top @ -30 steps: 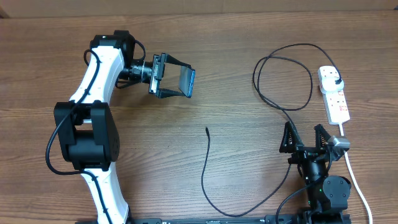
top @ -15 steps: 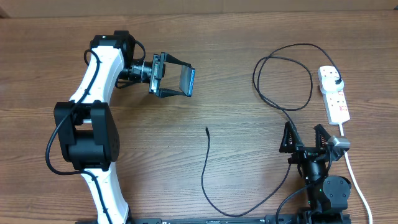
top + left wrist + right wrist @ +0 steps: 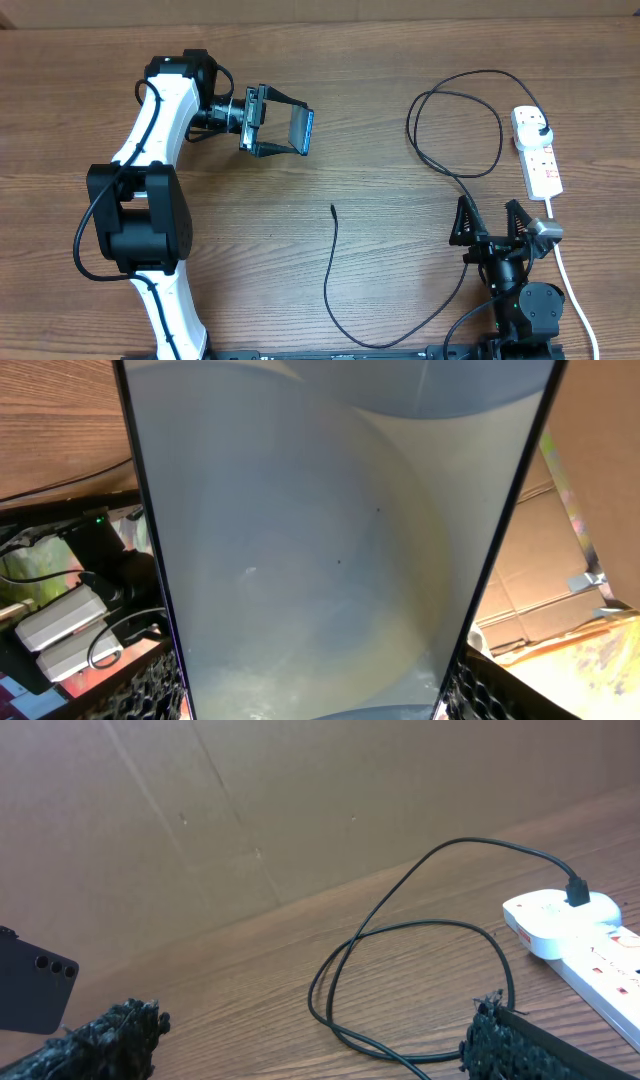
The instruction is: Plug charger to phone and switch on socket
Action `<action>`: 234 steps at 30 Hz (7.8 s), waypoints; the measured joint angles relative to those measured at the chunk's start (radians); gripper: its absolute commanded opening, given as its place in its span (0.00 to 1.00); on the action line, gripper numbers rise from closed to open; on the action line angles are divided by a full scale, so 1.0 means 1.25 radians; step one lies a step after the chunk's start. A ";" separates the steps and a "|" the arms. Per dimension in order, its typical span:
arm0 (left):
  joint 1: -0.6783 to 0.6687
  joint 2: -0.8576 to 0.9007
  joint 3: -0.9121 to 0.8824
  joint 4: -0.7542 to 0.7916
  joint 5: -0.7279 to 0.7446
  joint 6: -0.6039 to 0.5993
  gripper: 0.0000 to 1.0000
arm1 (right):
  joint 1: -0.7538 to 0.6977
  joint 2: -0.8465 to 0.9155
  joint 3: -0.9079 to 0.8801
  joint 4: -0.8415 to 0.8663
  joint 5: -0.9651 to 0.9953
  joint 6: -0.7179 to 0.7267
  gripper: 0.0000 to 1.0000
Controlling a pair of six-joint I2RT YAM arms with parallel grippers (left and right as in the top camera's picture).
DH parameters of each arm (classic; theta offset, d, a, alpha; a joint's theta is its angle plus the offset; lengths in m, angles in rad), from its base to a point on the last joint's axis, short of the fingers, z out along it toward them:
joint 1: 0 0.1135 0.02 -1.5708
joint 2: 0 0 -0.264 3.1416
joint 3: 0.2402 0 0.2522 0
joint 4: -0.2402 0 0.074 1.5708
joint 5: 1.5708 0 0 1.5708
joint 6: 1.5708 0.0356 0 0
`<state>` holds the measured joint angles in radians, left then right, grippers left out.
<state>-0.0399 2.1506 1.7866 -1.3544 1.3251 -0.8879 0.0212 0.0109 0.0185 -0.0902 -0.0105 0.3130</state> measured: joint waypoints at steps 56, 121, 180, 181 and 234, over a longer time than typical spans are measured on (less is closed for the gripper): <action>0.000 0.000 0.000 0.000 -0.548 -0.003 0.04 | 0.000 0.000 0.000 0.000 0.000 0.000 1.00; -0.169 0.000 0.001 0.110 -0.589 -0.342 0.04 | 0.167 1.236 0.688 -0.150 -0.634 0.354 1.00; -0.346 0.000 0.001 0.208 -0.474 -0.554 0.04 | 0.223 1.235 0.688 -0.161 -0.420 0.442 0.20; -0.346 0.000 0.001 0.208 -0.474 -0.554 0.04 | 0.224 1.235 0.688 -0.161 -0.419 0.441 0.18; -0.030 -0.276 0.007 0.351 -0.349 0.048 1.00 | 0.001 1.240 0.688 0.143 -0.650 0.801 0.04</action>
<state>-0.0769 1.8053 1.7954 -0.9154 0.8883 -0.8276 0.0223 1.5608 0.8780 0.0891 -0.8227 1.3148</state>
